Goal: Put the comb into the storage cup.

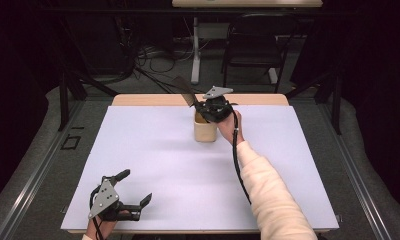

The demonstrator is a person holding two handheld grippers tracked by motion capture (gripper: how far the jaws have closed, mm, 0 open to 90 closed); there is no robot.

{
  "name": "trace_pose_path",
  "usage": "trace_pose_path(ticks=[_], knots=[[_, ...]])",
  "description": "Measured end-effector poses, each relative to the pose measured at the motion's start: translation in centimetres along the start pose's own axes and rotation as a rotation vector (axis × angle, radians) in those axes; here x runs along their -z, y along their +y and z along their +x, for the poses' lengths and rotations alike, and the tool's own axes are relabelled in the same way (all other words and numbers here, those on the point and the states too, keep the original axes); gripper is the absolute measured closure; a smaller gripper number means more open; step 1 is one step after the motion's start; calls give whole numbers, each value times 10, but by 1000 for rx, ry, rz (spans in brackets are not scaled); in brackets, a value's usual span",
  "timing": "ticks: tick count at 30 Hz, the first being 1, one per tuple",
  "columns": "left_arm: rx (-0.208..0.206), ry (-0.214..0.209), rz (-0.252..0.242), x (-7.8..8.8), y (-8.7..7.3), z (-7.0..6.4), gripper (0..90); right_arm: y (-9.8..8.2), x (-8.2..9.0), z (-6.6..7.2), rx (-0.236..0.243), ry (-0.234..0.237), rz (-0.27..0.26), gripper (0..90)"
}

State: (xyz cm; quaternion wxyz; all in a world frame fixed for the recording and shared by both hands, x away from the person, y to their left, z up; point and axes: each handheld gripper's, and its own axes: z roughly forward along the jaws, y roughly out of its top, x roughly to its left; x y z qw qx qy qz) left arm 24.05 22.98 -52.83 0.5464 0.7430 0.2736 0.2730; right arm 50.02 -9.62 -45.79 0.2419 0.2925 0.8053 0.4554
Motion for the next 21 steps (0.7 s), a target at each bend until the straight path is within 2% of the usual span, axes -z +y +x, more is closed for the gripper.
trace_pose_path(ticks=[21], knots=[[-6, 2, -1, 1, 0, 0, 1, -2, -1, -3, 5, 0, 18, 723]])
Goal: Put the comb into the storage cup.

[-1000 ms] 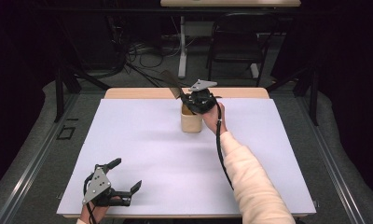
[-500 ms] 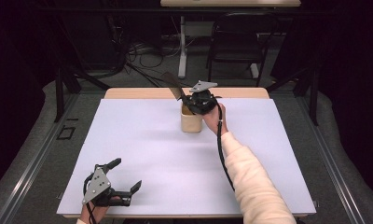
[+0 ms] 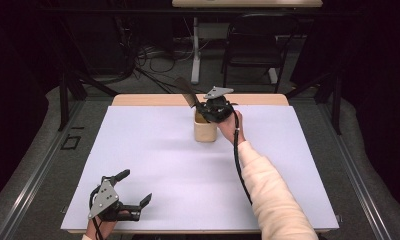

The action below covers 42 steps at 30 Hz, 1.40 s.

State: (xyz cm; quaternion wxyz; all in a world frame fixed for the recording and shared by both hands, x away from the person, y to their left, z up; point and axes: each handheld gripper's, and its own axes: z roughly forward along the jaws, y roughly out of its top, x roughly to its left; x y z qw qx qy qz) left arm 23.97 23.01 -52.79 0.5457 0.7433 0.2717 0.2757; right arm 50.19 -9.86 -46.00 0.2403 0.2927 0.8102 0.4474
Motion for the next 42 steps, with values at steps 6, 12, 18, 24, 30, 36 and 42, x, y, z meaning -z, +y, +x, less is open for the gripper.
trace_pose_path(ticks=[6, 12, 18, 24, 30, 36, 42], knots=[[6, -1, -1, -1, 0, 0, 1, -1, -3, 1, 6, 10, 20, 722], [11, -2, -1, -2, -1, 0, 1, -2, -5, 0, 3, 16, 35, 722], [7, 0, -1, -1, 0, 0, 1, -4, -9, 1, 5, 21, 73, 721], [7, 2, -2, -1, 0, 0, 1, -6, -12, 1, 2, 23, 104, 719], [4, 0, 0, -1, 0, 1, 1, -5, -9, 0, 1, 17, 147, 541], [6, 0, 0, -1, 0, 0, 1, -1, 8, -4, -36, 25, 138, 290], [6, 1, 1, -1, 0, 0, 1, 3, 20, -2, -44, 74, 144, 150]])
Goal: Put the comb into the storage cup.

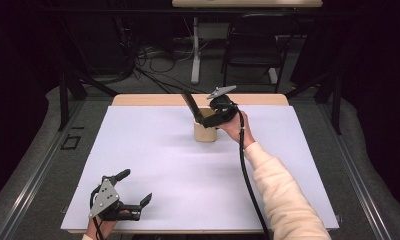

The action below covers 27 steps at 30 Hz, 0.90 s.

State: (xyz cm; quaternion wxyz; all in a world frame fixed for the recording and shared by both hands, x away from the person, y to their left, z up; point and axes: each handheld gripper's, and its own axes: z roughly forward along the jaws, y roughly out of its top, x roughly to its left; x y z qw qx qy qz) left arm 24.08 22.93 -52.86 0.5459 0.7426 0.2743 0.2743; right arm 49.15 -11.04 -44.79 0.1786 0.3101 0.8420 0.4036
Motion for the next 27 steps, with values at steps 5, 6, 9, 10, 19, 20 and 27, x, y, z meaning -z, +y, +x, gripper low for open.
trace_pose_path(ticks=[5, 6, 9, 10, 19, 20, 27], knots=[[1, 0, -2, 0, 0, 0, 1, 0, 7, 4, 1, 37, 11, 74], [-1, 0, 0, 0, 0, 0, 1, 0, 9, 4, 1, 43, 13, 62], [-1, -1, 2, 0, 0, 0, 1, 0, 13, 6, 14, 58, 19, 43], [-2, -1, 1, 0, 0, -1, 1, 0, 15, 7, 14, 61, 23, 36], [-4, -1, 4, 0, 0, -1, 1, -7, 30, 10, 28, 94, 20, 0], [-4, 0, 3, 0, 0, -1, 1, -8, 32, 11, 29, 97, 24, 0], [-3, 0, 4, 0, 0, -1, 1, -17, 40, 13, 30, 121, 25, 0]])
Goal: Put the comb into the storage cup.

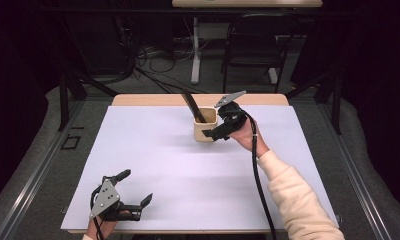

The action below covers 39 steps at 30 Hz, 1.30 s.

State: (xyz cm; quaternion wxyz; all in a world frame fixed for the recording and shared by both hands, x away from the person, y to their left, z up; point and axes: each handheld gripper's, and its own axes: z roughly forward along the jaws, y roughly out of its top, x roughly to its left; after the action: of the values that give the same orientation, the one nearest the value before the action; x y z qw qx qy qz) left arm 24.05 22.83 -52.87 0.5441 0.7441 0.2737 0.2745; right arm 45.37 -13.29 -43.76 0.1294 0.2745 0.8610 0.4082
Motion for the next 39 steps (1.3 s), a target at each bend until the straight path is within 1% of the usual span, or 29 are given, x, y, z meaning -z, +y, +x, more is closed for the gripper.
trace_pose_path(ticks=[6, 10, 13, 20, 29, 31, 33, 39], knots=[[1, -1, -1, 0, 0, 0, 1, -8, 5, 1, 1, 6, 19, 0], [1, 0, 0, 0, 0, 0, 1, -16, 8, 1, -5, 10, 20, 0], [1, 0, -1, 0, 0, 0, 1, -22, 11, 2, 0, 8, 27, 0], [-2, 1, -1, 0, 0, 0, 1, -39, 18, 3, -10, 9, 28, 0], [1, 0, 0, 0, 0, 0, 1, -64, 28, 5, -34, 7, 49, 0], [-1, 0, 0, 0, 0, 0, 1, -71, 30, 5, -33, 4, 53, 0], [-3, 1, -1, 0, 0, 0, 1, -76, 33, 7, -43, -1, 59, 0], [-3, 1, -1, 0, 0, 0, 1, -89, 38, 10, -50, -6, 59, 0]])
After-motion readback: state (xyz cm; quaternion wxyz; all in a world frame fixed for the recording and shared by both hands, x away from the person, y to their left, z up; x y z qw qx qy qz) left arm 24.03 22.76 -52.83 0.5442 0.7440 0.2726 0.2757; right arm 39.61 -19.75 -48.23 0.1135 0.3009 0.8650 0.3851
